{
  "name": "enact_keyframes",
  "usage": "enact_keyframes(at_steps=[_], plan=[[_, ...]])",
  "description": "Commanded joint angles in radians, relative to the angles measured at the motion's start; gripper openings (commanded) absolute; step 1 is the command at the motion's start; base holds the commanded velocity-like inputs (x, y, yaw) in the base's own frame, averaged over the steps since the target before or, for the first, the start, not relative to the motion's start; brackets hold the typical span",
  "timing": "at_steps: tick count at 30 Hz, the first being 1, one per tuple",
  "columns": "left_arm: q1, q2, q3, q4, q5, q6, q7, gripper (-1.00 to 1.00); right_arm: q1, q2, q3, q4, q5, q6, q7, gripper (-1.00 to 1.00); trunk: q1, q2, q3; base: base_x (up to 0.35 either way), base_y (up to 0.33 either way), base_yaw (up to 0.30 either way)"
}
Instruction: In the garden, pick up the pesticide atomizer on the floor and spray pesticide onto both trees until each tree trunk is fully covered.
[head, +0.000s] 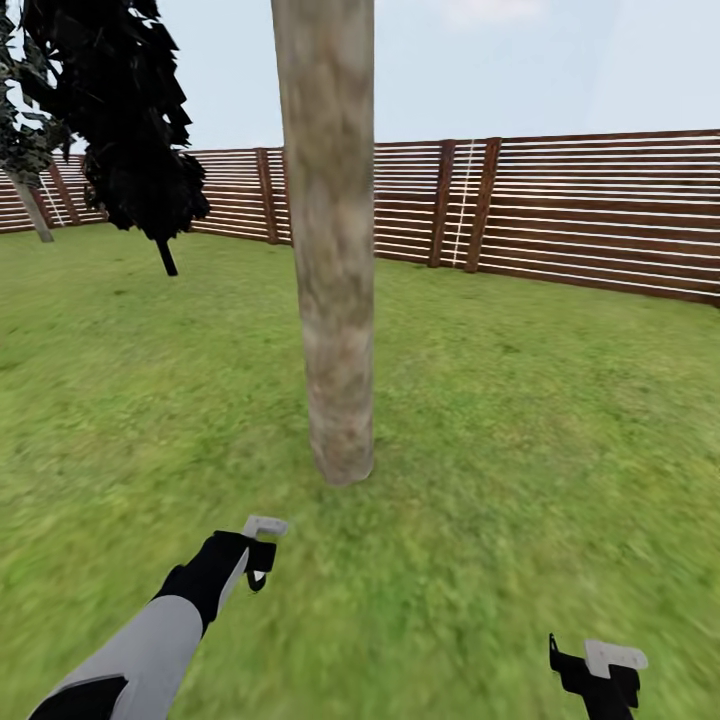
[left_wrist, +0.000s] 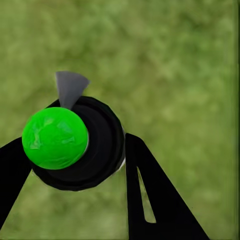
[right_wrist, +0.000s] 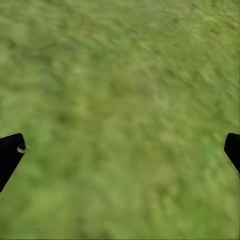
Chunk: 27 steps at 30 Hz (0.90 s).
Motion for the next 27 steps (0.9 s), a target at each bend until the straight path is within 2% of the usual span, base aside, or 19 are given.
enact_keyframes(at_steps=[1,13,18,27], plan=[[0.000,0.000,0.008,-0.003,-0.011,0.004,-0.008,-1.00,-0.001,0.000,-0.005,0.002,0.011,-0.004,-0.005,1.00,0.000,0.000,-0.001,0.246,-0.173,-0.116],[0.000,0.000,0.011,-0.004,-0.011,0.002,-0.008,-1.00,-0.001,0.000,-0.006,0.002,0.011,-0.004,-0.005,1.00,0.000,0.000,-0.001,0.241,-0.180,-0.229],[-0.001,0.002,0.011,-0.005,-0.011,0.001,-0.008,-1.00,-0.001,0.000,-0.006,0.002,0.011,-0.004,-0.005,1.00,0.000,0.000,-0.001,0.171,-0.231,-0.023],[-0.002,0.007,0.015,-0.004,-0.011,0.006,-0.009,-1.00,-0.001,0.000,-0.006,0.002,0.011,-0.004,-0.005,1.00,0.000,0.000,-0.001,0.024,-0.271,0.023]])
